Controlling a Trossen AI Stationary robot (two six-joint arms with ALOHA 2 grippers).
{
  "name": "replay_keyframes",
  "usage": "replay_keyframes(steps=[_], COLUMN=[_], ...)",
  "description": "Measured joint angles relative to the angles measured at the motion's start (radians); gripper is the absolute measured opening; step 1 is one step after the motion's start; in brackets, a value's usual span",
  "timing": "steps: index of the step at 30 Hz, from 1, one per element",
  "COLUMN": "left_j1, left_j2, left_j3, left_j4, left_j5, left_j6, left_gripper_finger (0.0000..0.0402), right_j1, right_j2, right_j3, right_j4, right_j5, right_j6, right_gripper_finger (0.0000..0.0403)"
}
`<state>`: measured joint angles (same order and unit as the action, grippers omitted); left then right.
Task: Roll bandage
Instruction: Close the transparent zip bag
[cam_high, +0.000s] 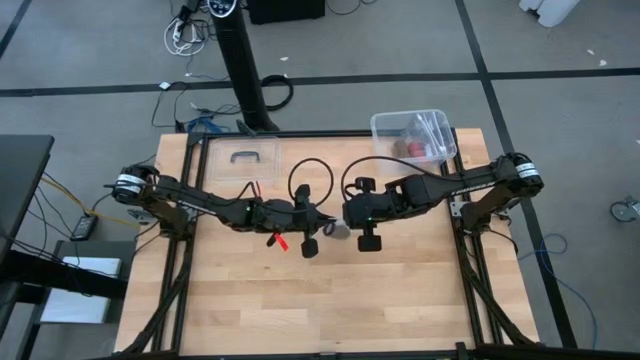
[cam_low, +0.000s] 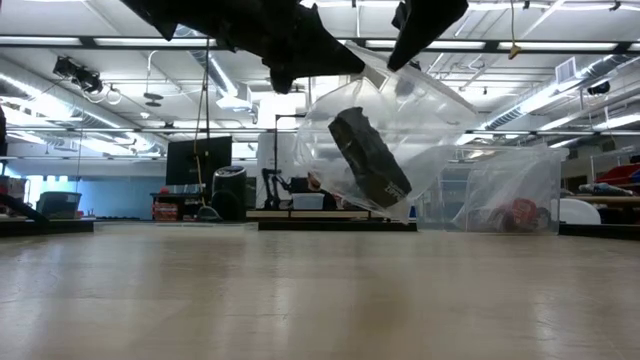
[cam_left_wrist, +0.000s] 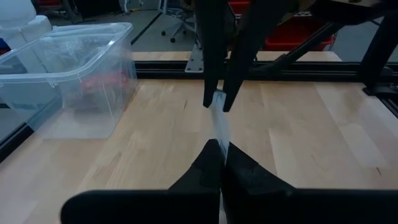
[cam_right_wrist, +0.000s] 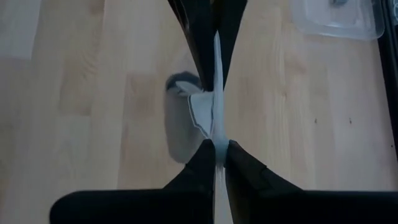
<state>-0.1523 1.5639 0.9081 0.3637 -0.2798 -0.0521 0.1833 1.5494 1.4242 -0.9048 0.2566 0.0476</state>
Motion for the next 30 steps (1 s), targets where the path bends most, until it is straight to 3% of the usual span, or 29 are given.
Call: replay_keyframes(steps=[30], left_j1=[-0.002], left_j2=[-0.010], left_j3=[-0.002], left_j4=[0.009], left_j5=[0.004], left_j6=[0.018], left_gripper_finger=[0.0003], right_j1=[0.054], right_j2=[-0.002], right_j3=[-0.002], right_j4=[-0.327], right_j5=[-0.052], right_j6=[0.188], right_gripper_finger=[0.0018])
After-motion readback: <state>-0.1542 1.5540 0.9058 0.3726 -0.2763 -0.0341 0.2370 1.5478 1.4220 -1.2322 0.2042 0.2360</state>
